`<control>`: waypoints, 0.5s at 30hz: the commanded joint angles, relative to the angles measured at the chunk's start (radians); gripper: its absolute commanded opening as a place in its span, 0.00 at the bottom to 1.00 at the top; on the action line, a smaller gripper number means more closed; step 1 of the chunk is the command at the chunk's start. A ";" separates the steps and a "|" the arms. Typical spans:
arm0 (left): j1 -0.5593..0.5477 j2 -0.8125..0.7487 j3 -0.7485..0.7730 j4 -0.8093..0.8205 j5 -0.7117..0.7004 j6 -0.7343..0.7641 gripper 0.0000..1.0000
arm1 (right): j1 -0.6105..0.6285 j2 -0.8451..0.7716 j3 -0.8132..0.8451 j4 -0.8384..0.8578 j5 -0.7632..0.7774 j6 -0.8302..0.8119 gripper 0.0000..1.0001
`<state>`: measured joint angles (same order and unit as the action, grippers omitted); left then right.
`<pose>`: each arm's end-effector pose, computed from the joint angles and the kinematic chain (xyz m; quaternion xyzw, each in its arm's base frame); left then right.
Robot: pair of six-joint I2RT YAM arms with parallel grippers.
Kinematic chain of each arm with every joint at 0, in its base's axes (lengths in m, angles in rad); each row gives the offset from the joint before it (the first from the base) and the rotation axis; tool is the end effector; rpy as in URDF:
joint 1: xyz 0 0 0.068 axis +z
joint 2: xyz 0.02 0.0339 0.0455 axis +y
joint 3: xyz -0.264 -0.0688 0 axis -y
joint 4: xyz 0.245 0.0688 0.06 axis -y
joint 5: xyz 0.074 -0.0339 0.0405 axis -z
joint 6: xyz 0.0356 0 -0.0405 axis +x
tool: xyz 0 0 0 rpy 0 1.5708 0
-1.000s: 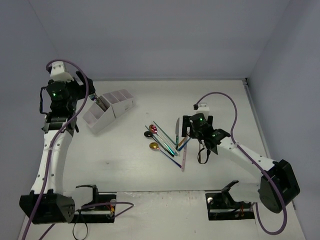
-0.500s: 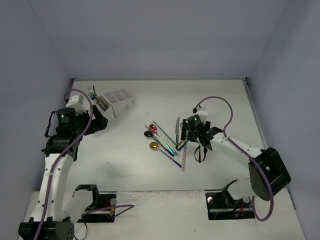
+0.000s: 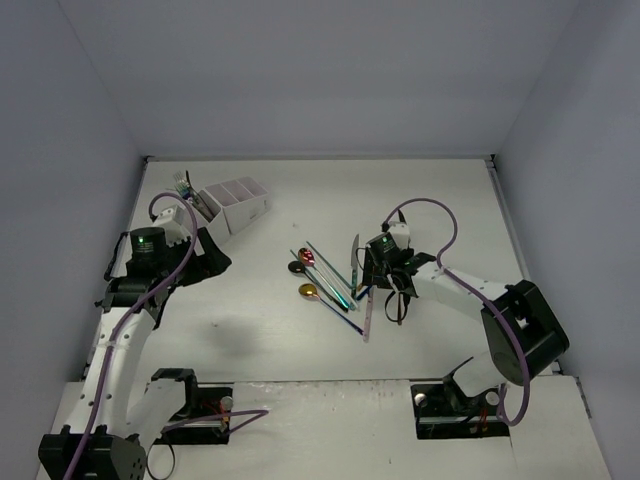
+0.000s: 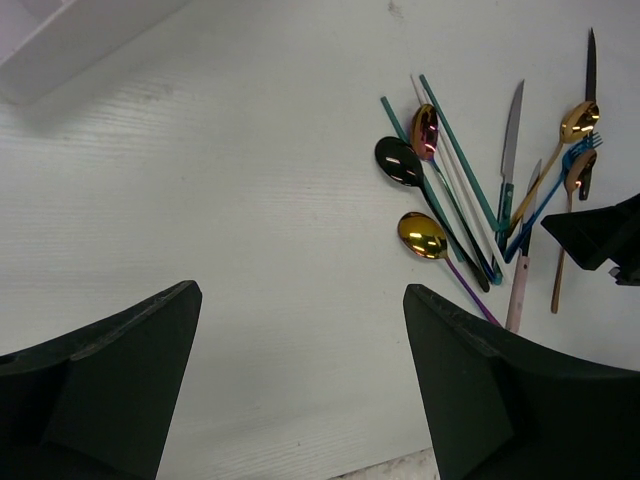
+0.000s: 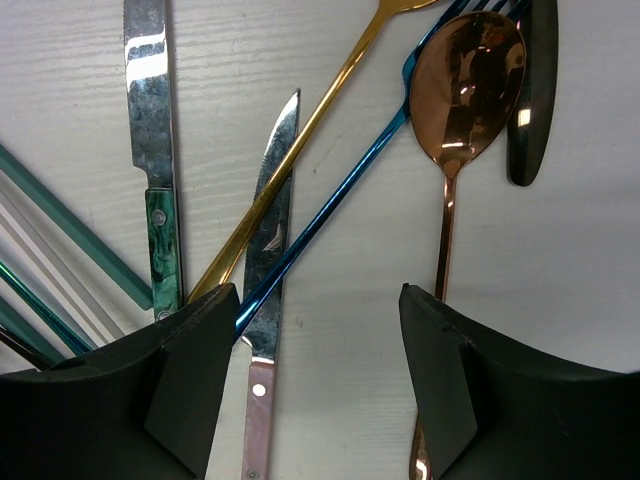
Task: Sort the eating utensils into containers
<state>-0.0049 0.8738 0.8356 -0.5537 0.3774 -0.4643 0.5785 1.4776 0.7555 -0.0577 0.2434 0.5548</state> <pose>0.1865 -0.0140 0.3068 -0.1115 0.8642 -0.2684 0.4107 0.2526 0.1547 0.1831 0.0359 0.9165 0.1108 0.3828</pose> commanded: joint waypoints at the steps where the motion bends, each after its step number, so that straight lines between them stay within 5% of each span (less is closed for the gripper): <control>1: -0.048 -0.005 0.027 0.072 0.023 -0.038 0.80 | 0.032 -0.028 -0.019 0.012 -0.018 0.027 0.62; 15: -0.126 0.002 0.096 0.069 -0.050 -0.057 0.80 | 0.114 -0.042 -0.050 -0.070 -0.032 0.070 0.54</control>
<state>-0.1192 0.8774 0.8613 -0.5410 0.3403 -0.4934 0.6707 1.4717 0.7083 -0.0865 0.2071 0.5974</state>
